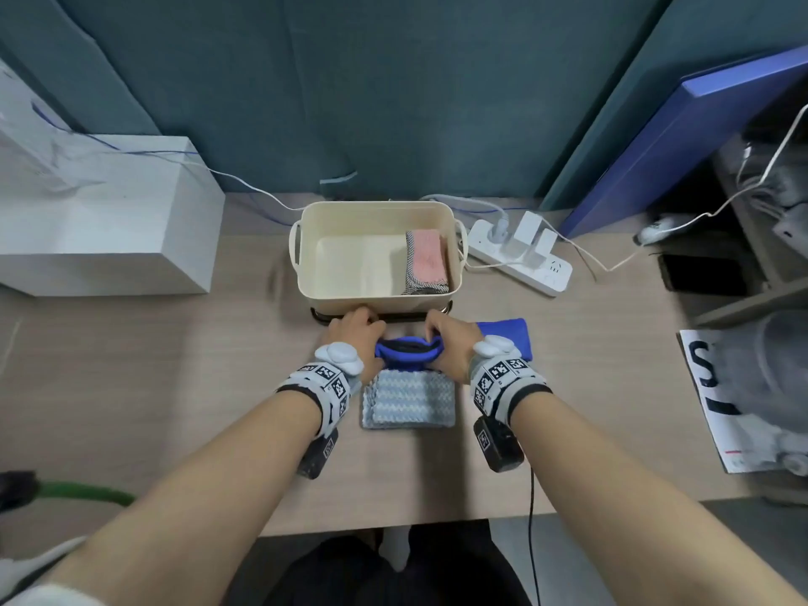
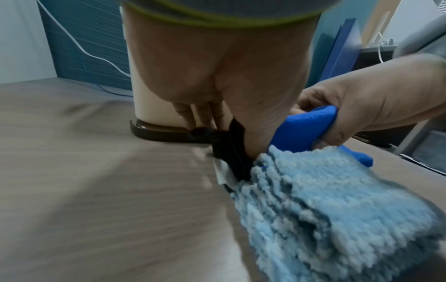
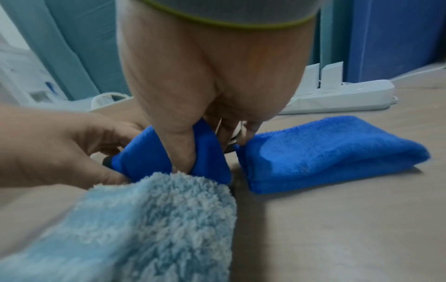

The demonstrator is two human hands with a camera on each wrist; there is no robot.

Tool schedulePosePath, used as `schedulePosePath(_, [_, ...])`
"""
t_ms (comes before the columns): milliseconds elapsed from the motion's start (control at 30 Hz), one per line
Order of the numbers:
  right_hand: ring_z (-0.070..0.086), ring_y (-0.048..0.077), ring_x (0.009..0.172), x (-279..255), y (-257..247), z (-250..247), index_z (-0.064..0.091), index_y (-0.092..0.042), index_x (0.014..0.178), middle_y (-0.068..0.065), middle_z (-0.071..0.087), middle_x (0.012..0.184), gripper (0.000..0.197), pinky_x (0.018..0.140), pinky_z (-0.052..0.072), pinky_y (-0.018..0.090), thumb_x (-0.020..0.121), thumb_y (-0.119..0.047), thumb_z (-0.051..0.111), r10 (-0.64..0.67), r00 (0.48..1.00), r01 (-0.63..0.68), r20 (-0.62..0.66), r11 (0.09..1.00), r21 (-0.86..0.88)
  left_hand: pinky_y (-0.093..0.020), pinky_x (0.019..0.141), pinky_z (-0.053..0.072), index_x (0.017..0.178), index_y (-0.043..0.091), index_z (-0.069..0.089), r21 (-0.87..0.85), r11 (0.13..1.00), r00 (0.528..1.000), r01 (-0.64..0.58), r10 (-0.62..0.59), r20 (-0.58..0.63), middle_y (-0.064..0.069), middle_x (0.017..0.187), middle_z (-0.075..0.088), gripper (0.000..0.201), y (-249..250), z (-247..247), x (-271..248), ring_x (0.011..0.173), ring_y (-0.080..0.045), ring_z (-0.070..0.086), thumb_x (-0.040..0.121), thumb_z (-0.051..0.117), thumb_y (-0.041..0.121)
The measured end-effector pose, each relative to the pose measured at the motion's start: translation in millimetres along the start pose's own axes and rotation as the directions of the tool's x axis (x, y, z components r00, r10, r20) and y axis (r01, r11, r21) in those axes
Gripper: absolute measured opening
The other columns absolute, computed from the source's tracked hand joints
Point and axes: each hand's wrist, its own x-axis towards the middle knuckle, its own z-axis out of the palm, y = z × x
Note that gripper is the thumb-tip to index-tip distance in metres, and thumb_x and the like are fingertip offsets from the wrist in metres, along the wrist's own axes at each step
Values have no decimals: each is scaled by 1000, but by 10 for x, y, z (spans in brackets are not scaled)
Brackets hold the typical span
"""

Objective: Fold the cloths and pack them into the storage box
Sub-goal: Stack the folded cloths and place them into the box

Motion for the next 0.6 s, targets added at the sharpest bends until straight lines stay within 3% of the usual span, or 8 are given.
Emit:
schedulePosePath(100, [58,26,64,-78,8,-157,44,-37,89,-1,65,80,33,62,58,48,79,-18,70,-47,996,60,-75,981,182,-34,76,41,94,29,53,-147,988,999,41,-42,-8,5,105,55,27,52,-110,-41,93,-30,56,71,65,34])
schedulePosePath(167, [55,20,64,-102,66,-286,47,-34,93,3,65,82,37,61,54,41,79,-8,69,-32,992,65,-119,956,287,-32,71,42,92,31,48,-242,966,995,87,-95,-21,10,86,60,29,111,-208,-45,83,-29,58,69,65,38])
schedulePosePath(233, [59,17,70,-150,174,-459,52,-35,99,5,69,88,41,69,56,39,77,-6,70,-5,986,70,-169,921,383,-30,72,47,94,36,48,-325,940,987,100,-134,-84,12,75,64,34,263,-334,-37,79,-26,61,68,65,48])
schedulePosePath(333, [64,18,76,-162,482,-629,56,-38,106,7,70,92,49,82,61,47,69,-14,76,76,981,25,-178,861,507,-27,74,51,98,39,52,-565,815,972,129,-216,-89,13,88,68,34,591,-390,69,79,-19,64,72,72,48])
schedulePosePath(433, [72,28,84,-145,954,-717,59,-39,104,9,74,97,49,88,61,53,65,-21,82,173,976,-69,-132,822,565,-26,73,47,99,38,50,-686,711,955,155,-286,-82,12,95,67,36,1016,-299,209,82,-16,64,75,76,42])
schedulePosePath(500, [74,34,92,-112,1231,-684,59,-36,102,10,76,96,51,88,61,54,59,-27,83,225,970,-135,-90,810,571,-29,72,47,99,34,44,-702,691,944,169,-317,-85,11,93,63,40,1235,-197,264,79,-17,61,75,76,37])
schedulePosePath(600, [74,30,95,-94,1441,-623,58,-30,100,7,75,96,49,89,61,49,58,-28,83,254,965,-182,-58,815,550,-37,76,52,96,34,41,-650,741,950,167,-297,-95,6,95,57,38,1423,-41,312,80,-20,58,74,71,39])
